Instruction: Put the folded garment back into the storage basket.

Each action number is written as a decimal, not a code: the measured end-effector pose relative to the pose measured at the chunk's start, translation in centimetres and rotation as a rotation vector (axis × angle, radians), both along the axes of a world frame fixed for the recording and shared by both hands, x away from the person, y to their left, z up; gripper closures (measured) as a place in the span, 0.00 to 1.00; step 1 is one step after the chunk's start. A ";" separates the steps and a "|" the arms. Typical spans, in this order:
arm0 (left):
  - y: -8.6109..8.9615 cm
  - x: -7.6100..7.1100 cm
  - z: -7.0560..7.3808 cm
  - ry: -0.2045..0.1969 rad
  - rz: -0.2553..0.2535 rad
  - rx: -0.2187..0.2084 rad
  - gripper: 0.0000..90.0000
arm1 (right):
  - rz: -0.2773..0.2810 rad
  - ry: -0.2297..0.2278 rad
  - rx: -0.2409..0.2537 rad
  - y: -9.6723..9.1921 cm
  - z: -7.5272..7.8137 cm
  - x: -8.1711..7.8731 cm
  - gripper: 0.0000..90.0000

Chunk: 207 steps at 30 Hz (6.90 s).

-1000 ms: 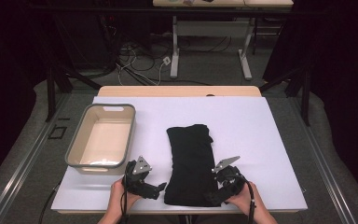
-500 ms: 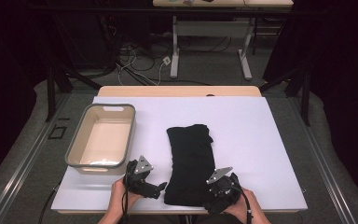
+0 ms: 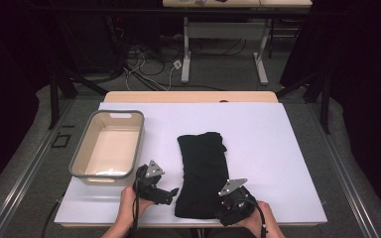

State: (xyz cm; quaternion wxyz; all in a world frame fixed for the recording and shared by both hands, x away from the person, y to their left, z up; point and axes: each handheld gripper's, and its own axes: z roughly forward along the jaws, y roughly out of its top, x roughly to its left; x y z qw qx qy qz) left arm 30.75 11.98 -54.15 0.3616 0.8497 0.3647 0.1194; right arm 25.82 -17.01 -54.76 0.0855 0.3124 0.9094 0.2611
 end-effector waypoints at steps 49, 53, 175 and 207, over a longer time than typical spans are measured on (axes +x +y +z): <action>-6.2 12.5 -1.5 0.044 0.138 0.019 0.46 | 0.007 -0.055 0.054 -0.6 0.3 -0.4 0.87; -6.1 12.4 -1.6 0.055 0.105 -0.025 0.65 | 0.009 -0.056 0.056 -0.5 0.3 -0.4 0.89; 11.4 15.3 17.0 -0.271 0.268 -0.009 0.88 | 0.166 -0.356 0.351 18.0 14.3 8.5 0.92; 17.2 15.5 12.6 -0.123 0.356 0.066 0.88 | 0.250 -0.229 0.309 27.9 8.1 8.1 0.92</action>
